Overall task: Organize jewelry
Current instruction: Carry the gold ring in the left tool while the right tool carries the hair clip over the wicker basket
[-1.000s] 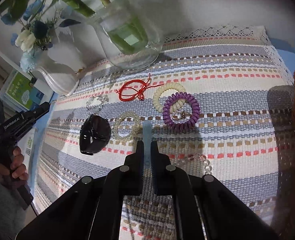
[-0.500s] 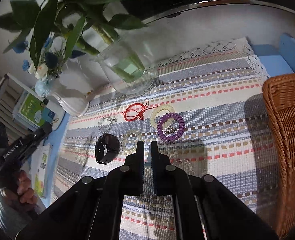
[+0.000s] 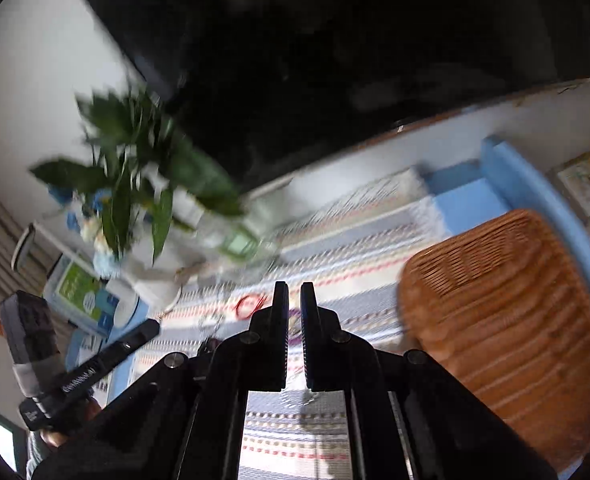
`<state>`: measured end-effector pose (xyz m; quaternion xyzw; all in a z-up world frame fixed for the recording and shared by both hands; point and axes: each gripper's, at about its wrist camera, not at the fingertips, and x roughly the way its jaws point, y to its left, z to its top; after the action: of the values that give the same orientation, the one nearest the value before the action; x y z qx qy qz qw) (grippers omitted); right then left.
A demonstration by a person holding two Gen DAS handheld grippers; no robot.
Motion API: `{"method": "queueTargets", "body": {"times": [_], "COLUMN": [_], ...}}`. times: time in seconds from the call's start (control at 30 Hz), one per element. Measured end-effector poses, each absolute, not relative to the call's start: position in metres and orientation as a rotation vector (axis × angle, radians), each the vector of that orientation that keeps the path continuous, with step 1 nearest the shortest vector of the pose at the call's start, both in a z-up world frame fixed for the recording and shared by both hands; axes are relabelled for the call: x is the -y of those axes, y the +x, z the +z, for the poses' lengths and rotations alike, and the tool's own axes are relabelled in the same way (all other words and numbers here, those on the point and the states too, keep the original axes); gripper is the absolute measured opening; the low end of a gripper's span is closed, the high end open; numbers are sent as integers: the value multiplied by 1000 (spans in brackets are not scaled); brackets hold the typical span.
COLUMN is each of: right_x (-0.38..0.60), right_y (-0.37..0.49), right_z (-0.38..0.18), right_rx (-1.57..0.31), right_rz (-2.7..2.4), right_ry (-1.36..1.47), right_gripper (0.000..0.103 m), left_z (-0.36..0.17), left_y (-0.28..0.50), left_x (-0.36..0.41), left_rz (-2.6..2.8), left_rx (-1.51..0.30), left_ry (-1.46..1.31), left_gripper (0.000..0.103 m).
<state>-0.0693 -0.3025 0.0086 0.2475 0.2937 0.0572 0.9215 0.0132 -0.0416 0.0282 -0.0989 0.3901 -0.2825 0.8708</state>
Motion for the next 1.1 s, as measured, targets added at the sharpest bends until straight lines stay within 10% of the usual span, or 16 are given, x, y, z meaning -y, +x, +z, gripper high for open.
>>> {"method": "queueTargets", "body": {"times": [0.27,0.47,0.8,0.9,1.1], "right_x": [306,252,244,237,240], "right_y": [-82,-55,-5,-1,-26], "right_z": [-18,-85,-149,-150,-112], "right_rx": [-754,-910,-919,-927,-843], "right_rz": [118,74,-208,-162,20], "right_ry": [390,352,309,221,310], "right_gripper": [14,55,55,15,15], "left_z": [15,2,-21,-20,-16], "left_y": [20,22,25,28,30], "left_x": [69,18,-33,-30,-2], "left_rz": [-552,-418,-337,-360,-448], "left_rx": [-869,-912,-988,-981,-978], "left_ry": [-218,-298,-371,-355,-311], "left_gripper": [10,10,11,10,10]}}
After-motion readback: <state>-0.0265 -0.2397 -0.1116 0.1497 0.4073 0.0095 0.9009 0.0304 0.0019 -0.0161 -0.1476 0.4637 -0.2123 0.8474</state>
